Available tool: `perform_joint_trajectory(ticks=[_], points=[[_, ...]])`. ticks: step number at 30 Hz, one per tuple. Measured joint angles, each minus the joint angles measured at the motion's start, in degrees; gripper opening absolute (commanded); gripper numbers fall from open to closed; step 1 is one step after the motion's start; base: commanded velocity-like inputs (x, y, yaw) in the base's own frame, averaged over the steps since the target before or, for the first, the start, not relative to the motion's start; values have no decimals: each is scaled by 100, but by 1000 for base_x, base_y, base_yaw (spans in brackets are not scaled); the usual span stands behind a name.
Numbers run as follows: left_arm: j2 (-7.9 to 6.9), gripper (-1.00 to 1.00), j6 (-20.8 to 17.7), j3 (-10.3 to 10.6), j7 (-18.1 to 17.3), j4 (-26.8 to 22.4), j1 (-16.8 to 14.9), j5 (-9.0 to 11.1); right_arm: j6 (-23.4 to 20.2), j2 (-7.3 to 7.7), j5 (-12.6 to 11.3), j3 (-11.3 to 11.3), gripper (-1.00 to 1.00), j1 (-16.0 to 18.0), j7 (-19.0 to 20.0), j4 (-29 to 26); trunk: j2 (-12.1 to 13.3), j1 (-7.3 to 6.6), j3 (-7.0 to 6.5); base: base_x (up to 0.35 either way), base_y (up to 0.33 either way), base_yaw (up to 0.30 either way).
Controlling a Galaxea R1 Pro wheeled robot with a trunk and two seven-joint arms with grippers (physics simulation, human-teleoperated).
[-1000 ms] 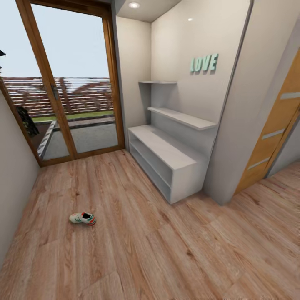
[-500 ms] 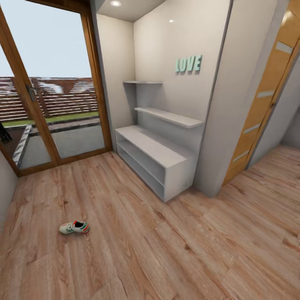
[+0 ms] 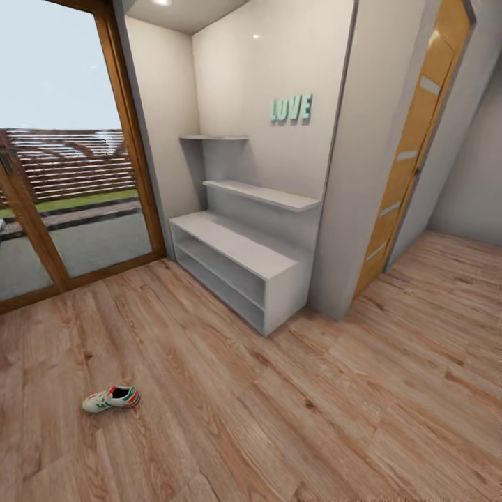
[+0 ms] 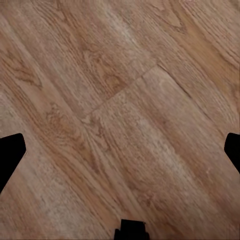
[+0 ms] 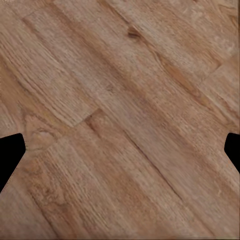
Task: Pick up the two gym shoes and the two sandals from the corridor floor and place them onto the hallstand (shoe rack) in the corridor, making sure they are on the rack and not on the floor. Arrange them so the two gym shoes are next to each other and the two sandals are next to each other.
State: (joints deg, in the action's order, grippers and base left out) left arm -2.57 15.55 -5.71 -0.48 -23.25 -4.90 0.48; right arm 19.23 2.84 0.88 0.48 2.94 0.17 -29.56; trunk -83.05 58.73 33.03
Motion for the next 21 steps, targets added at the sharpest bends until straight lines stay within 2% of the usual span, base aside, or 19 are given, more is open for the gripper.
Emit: perform_joint_trajectory(ticks=[10, 21], points=[[-1, 100, 0, 1, 0, 1, 0, 0, -3, 0, 0, 0, 100, -1, 0, -1, 0, 0, 0, 0, 258, -267], [-3, 100, 1, 3, 0, 2, -1, -5, -3, -1, 0, 0, 100, 0, 1, -2, 0, 0, 0, 0, 50, -267]])
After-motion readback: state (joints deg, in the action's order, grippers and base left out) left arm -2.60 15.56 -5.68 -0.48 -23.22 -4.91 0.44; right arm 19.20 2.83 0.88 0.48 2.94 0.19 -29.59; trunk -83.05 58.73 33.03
